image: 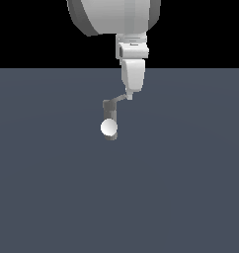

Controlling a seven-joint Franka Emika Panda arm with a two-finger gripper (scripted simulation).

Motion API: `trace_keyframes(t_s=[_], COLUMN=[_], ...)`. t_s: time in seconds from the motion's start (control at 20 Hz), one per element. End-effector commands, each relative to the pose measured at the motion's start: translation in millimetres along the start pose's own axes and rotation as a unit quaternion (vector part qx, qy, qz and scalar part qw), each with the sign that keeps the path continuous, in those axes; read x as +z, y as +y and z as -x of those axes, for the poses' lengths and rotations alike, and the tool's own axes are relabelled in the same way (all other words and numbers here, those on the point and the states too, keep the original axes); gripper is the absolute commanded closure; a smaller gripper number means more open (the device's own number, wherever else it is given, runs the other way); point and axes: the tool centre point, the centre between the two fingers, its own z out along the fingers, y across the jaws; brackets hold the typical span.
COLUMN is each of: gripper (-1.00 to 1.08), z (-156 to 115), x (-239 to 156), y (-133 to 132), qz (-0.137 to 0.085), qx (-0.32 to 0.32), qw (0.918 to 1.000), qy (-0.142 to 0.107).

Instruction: Turn on the faucet by rotating a designated handle.

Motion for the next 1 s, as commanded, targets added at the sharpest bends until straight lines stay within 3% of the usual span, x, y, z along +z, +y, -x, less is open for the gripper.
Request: trace_keyframes(t_s=[0.0, 0.3, 0.35, 0.95], gripper=[1.08, 1.08, 1.08, 1.08], z=[14.1, 23.1, 15.1, 88.5], x=[12.9, 15.4, 1.0, 13.9], y=[15.7, 31.9, 19.2, 38.2], qz=[0.016, 0.02, 0.002, 0.019], qx=[-0.006, -0.005, -0.001, -0.004], qw=[0.9998, 0.9998, 1.0, 0.9998], qy=[-0.003, -0.003, -0.002, -0.003])
